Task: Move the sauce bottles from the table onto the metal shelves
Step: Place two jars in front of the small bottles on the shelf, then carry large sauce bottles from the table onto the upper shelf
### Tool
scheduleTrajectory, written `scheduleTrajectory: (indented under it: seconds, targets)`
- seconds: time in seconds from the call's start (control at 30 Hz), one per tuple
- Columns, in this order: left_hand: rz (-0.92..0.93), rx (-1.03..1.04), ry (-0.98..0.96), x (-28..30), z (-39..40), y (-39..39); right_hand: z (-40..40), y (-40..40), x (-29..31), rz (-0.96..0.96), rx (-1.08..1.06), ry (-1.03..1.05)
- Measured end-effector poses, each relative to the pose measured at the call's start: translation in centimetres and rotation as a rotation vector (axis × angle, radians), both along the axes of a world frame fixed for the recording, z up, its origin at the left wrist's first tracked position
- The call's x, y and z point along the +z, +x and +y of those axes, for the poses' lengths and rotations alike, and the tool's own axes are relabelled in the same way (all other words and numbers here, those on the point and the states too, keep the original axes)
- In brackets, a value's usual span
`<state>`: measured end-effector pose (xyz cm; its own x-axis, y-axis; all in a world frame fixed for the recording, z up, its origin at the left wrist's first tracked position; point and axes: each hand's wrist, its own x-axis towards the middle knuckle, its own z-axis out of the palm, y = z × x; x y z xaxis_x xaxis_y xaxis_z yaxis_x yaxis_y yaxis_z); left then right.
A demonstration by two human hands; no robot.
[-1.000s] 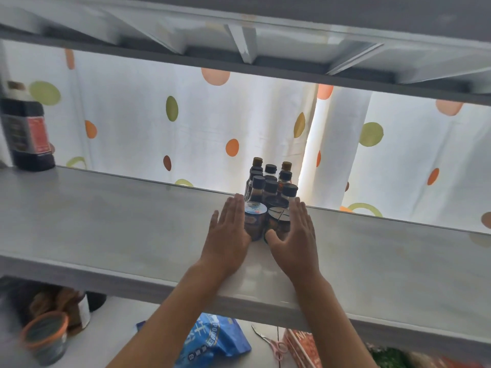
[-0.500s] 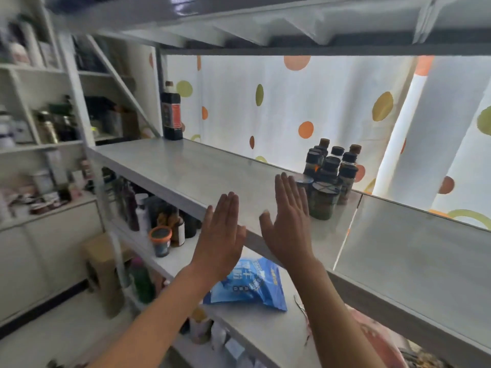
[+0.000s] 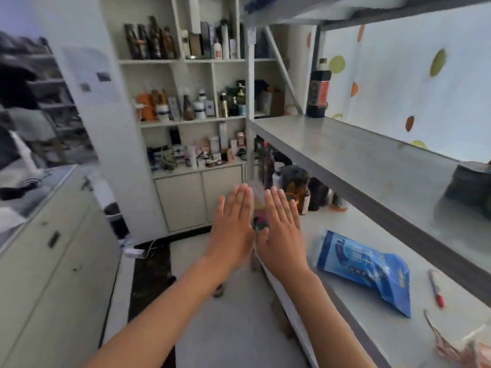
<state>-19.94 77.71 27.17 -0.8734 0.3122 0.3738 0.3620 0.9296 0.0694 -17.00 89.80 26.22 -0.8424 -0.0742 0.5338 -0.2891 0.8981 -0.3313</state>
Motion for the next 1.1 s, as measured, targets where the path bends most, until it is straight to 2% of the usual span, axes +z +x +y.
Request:
scheduleTrajectory:
  seconds: [0.33, 0.63, 0.73, 0.9, 1.1]
  targets:
    - [0.016, 0.371, 0.056, -2.1, -24.6, 8.7, -23.5, 2.4, -1.6, -0.036, 0.393, 0.063]
    - [0.092, 0.808, 0.060, -5.9, -50.9, 25.7, -51.4, 14.2, -3.8, -0.121, 0.777, 0.029]
    - [0.018, 0.973, 0.063, -8.2, -58.7, 32.9, -60.0, 19.2, -5.3, -0.168, 0.893, 0.049]
    - [-0.005, 1.183, 0.154, -10.9, -68.2, 42.6, -71.6, 27.1, -7.5, -0.212, 1.065, 0.074]
    - [-0.039, 1.343, 0.288, -13.0, -74.1, 49.8, -80.3, 33.9, -9.3, -0.251, 1.238, 0.122]
